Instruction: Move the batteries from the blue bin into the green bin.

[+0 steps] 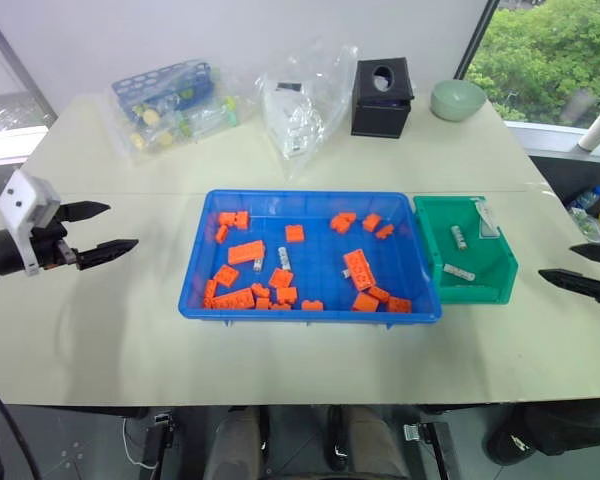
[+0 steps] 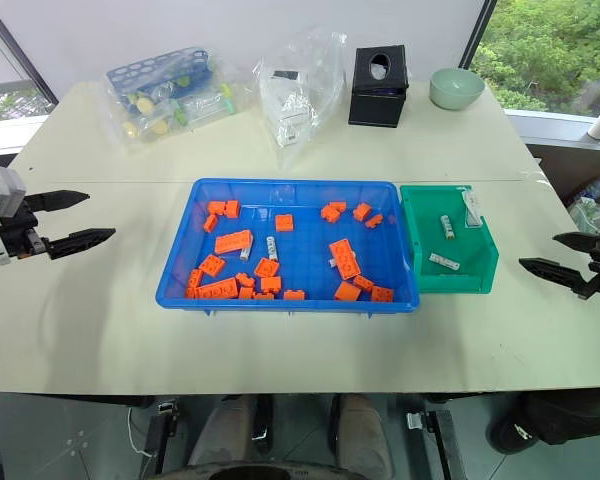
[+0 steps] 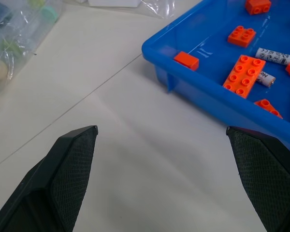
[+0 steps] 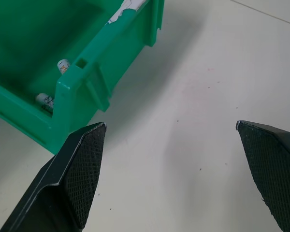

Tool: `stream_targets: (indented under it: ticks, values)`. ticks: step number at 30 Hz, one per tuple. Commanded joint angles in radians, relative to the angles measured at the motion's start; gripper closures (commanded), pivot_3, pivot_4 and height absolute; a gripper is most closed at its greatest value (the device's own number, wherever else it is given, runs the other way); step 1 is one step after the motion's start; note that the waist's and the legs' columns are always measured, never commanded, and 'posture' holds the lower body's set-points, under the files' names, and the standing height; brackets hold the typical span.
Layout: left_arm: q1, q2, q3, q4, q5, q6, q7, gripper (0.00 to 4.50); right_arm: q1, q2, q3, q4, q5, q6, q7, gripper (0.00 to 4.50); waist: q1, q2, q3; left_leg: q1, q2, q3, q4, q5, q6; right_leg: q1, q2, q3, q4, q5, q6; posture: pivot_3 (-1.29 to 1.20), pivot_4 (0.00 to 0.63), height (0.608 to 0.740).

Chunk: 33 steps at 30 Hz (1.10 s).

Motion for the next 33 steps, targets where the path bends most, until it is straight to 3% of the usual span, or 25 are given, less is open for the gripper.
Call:
stream_targets:
  ticks: [1, 5, 12, 20, 25, 29, 33]
  values:
    - [-0.009, 0.015, 0.018, -0.018, 0.022, -0.051, 0.026, 0.00, -0.012, -0.007, -0.033, -0.026, 0.017, -0.006, -0.004, 0.07, 0.000, 0.000, 0.000, 0.000, 0.000, 0.000, 0.000, 0.000, 0.000, 0.000, 0.000, 0.000, 0.000, 0.000, 0.000, 0.00, 0.150, 0.736]
    - [-0.045, -0.010, 0.026, 0.009, 0.033, -0.057, 0.103, 0.00, -0.007, -0.006, -0.031, -0.019, 0.009, -0.020, -0.011, 0.07, 0.002, 0.000, 0.000, 0.000, 0.000, 0.000, 0.000, 0.000, 0.000, 0.000, 0.000, 0.000, 0.000, 0.000, 0.000, 0.00, 0.150, 0.736]
    - [-0.039, -0.012, 0.011, 0.008, 0.017, -0.039, 0.097, 0.00, -0.026, -0.013, -0.022, -0.003, 0.007, -0.012, -0.018, 0.07, 0.000, 0.000, 0.000, 0.000, 0.000, 0.000, 0.000, 0.000, 0.000, 0.000, 0.000, 0.000, 0.001, 0.002, 0.003, 0.00, 0.150, 0.736]
    - [0.032, -0.032, 0.035, -0.159, -0.053, 0.045, 0.091, 0.00, -0.131, -0.032, 0.028, 0.025, -0.018, -0.028, -0.004, 0.07, -0.002, 0.000, 0.000, 0.000, 0.000, 0.000, 0.000, 0.000, 0.000, 0.000, 0.001, 0.000, 0.001, 0.002, 0.003, 0.00, 0.150, 0.736]
    - [0.071, -0.019, 0.036, -0.297, -0.131, 0.131, 0.050, 0.00, -0.248, -0.032, 0.103, -0.176, 0.061, 0.095, 0.102, 0.07, -0.006, 0.001, 0.001, 0.000, 0.000, 0.000, 0.001, 0.000, 0.000, 0.000, 0.001, 0.000, 0.001, 0.002, 0.003, 0.00, 0.150, 0.736]
    - [0.088, -0.017, 0.031, -0.377, -0.172, 0.166, 0.023, 0.00, -0.436, 0.050, 0.228, -0.422, 0.168, 0.266, 0.137, 0.07, -0.023, 0.005, 0.003, 0.000, 0.001, -0.001, 0.000, 0.000, 0.000, -0.001, 0.002, 0.000, 0.002, 0.002, 0.003, 0.00, 0.150, 0.736]
    - [0.121, -0.010, 0.037, -0.448, -0.208, 0.193, 0.000, 0.00, -0.675, 0.293, 0.430, -0.559, 0.172, 0.382, 0.055, 0.07, -0.035, 0.005, 0.003, 0.000, 0.002, -0.001, 0.000, 0.000, 0.000, -0.002, 0.003, 0.000, 0.003, 0.002, 0.002, 0.00, 0.150, 0.736]
